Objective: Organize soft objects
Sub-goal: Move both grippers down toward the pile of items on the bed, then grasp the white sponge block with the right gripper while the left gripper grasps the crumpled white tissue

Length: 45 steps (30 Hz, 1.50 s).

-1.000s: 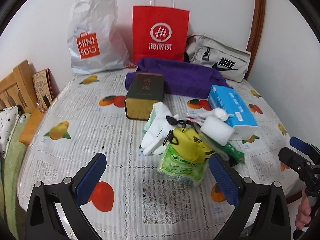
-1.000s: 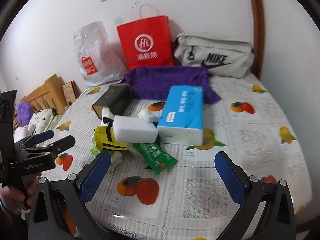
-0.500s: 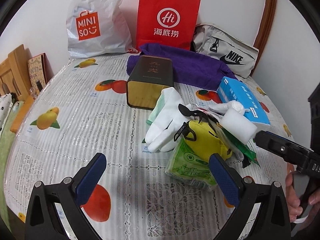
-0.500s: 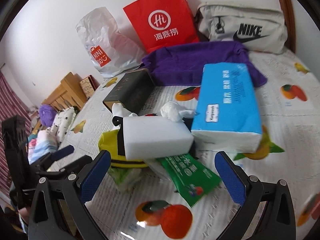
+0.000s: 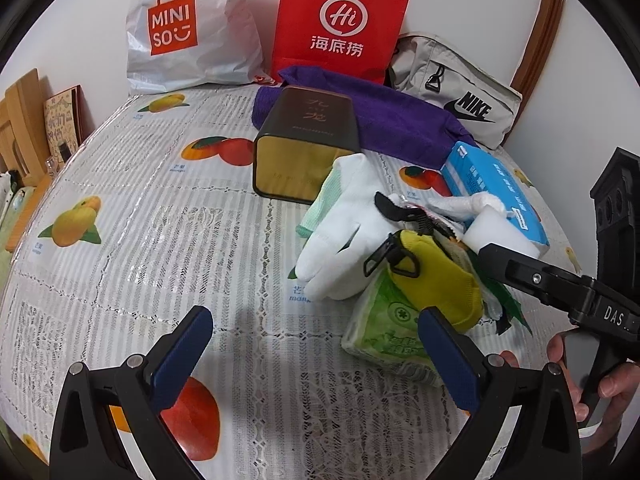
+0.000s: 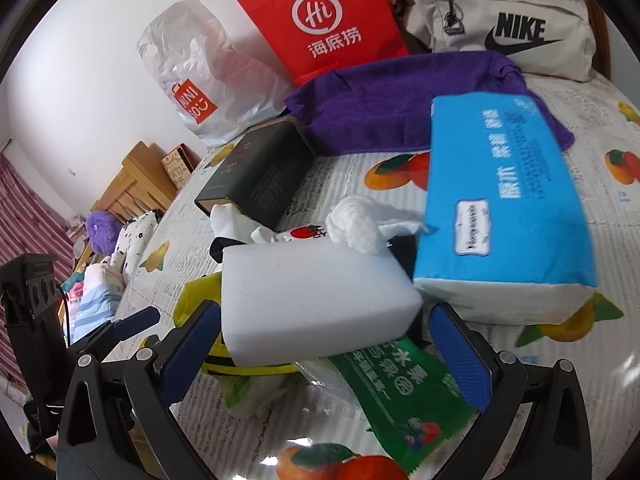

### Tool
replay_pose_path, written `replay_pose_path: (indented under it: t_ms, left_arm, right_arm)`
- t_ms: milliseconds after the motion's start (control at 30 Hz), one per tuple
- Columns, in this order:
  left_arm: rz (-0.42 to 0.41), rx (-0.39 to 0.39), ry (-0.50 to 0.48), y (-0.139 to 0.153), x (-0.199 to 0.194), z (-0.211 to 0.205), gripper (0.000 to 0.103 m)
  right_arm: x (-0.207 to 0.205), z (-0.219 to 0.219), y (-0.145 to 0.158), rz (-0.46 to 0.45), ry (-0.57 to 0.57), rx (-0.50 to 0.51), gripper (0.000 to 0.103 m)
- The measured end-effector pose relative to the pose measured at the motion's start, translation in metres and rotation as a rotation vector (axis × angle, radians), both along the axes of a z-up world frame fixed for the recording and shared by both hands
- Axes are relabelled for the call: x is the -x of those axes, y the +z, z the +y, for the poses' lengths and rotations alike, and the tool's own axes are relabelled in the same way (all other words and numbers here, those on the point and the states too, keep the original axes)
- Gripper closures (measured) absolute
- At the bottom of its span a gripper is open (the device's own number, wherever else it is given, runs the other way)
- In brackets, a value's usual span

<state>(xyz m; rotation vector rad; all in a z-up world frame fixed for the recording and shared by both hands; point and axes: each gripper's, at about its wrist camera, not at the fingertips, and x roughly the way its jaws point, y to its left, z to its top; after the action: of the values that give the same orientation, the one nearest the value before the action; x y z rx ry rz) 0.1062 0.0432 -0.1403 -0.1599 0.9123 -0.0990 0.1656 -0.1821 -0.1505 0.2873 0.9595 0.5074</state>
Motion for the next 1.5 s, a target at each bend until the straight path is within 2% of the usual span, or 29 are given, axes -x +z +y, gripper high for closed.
replay_pose_path:
  t_ms: [33,100,133,367,567,667,867,1100,1267,1333,1467,1500]
  left_arm:
    - [0.001,0.002,0.001,-0.001,0.000,0.001,0.000]
    - [0.004,0.005,0.000,-0.001,-0.001,0.004,0.000]
    - [0.003,0.007,0.002,-0.001,-0.001,0.005,0.000]
    - [-0.024,0.023,0.000,0.011,-0.006,0.008,0.000]
    - [-0.061,-0.013,-0.035,0.029,-0.015,-0.006,0.000]
    - [-0.064,-0.002,-0.048,0.035,-0.019,-0.012,0.000]
    - [-0.071,0.009,-0.105,0.042,-0.020,-0.033,0.000]
    - [-0.062,0.051,-0.265,0.046,-0.021,-0.080,0.000]
    - [-0.035,0.058,-0.383,0.037,-0.026,-0.112,0.001]
    - [-0.029,0.052,-0.416,0.034,-0.026,-0.121,0.011]
    - [-0.027,0.031,-0.499,0.030,-0.022,-0.138,0.014]
    - [-0.025,0.028,-0.523,0.029,-0.022,-0.142,0.018]
  right_arm:
    - [0.000,0.001,-0.001,-0.004,0.000,-0.006,0.004]
    - [0.000,0.002,-0.001,-0.015,0.008,-0.017,0.018]
    - [0.002,0.003,0.000,-0.025,0.016,-0.014,0.019]
    - [0.025,-0.001,0.020,-0.118,0.020,0.054,0.019]
    - [0.045,-0.017,0.031,-0.093,0.038,0.029,0.019]
    - [0.057,-0.021,0.030,-0.069,0.086,0.002,0.019]
    - [0.067,-0.027,0.004,0.005,0.119,0.089,0.019]
    - [0.074,-0.043,-0.001,-0.029,0.161,0.124,0.019]
    - [0.085,-0.047,-0.002,-0.114,0.217,0.159,0.019]
    - [0.087,-0.047,-0.002,-0.152,0.227,0.175,0.019]
    - [0.088,-0.053,0.000,-0.209,0.246,0.163,0.019]
    - [0.088,-0.055,0.000,-0.219,0.252,0.162,0.019]
